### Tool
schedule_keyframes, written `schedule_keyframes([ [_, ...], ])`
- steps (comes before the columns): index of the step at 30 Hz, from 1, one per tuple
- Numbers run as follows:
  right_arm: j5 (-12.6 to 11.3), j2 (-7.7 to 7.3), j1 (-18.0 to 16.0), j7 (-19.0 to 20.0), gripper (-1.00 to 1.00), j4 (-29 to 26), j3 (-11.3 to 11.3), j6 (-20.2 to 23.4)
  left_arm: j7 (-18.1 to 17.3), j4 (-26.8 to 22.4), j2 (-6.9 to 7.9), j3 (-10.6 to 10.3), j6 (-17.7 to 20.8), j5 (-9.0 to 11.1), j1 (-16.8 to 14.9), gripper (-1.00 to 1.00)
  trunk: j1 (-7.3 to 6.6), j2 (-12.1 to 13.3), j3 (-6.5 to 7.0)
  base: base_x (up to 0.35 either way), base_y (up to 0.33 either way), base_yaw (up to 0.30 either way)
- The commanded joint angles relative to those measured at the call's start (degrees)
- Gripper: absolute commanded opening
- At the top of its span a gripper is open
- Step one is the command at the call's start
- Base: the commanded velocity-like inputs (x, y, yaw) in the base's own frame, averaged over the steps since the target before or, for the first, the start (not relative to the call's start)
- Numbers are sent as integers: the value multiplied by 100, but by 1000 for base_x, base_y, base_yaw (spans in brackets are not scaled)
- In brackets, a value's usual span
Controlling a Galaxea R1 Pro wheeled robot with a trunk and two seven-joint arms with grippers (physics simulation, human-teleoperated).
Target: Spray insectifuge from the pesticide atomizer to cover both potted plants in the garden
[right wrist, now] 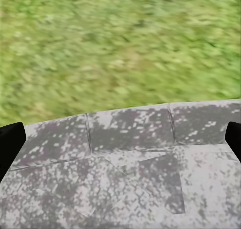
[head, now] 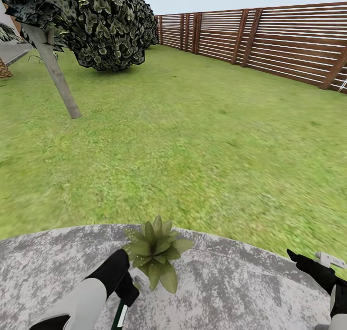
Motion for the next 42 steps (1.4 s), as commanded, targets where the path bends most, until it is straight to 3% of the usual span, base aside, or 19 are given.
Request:
schedule_keyframes([
  [1,28,1,-8,45,100,-9,-27,25,-38,-11,-29,45,26,-56,-2,-100,-1,-2,-4,0,0,0],
  [14,33,1,-8,45,100,-9,-27,25,-41,-71,-159,52,35,-48,-2,-100,-1,-2,-4,0,0,0],
  [17,30,0,-8,45,100,-9,-27,25,-40,-269,-206,53,35,-41,-2,-100,-1,-2,-4,0,0,0],
  [31,30,1,-8,45,100,-9,-27,25,-17,-394,-192,104,8,-33,-2,-100,-1,-2,-4,0,0,0],
  [37,30,0,-8,45,100,-9,-27,25,-22,-348,243,115,-24,-31,0,-100,-1,-2,-4,0,0,0],
  [42,32,2,-8,45,100,-9,-27,25,-24,-255,443,117,-27,-37,5,-100,-1,-2,-4,0,0,0],
])
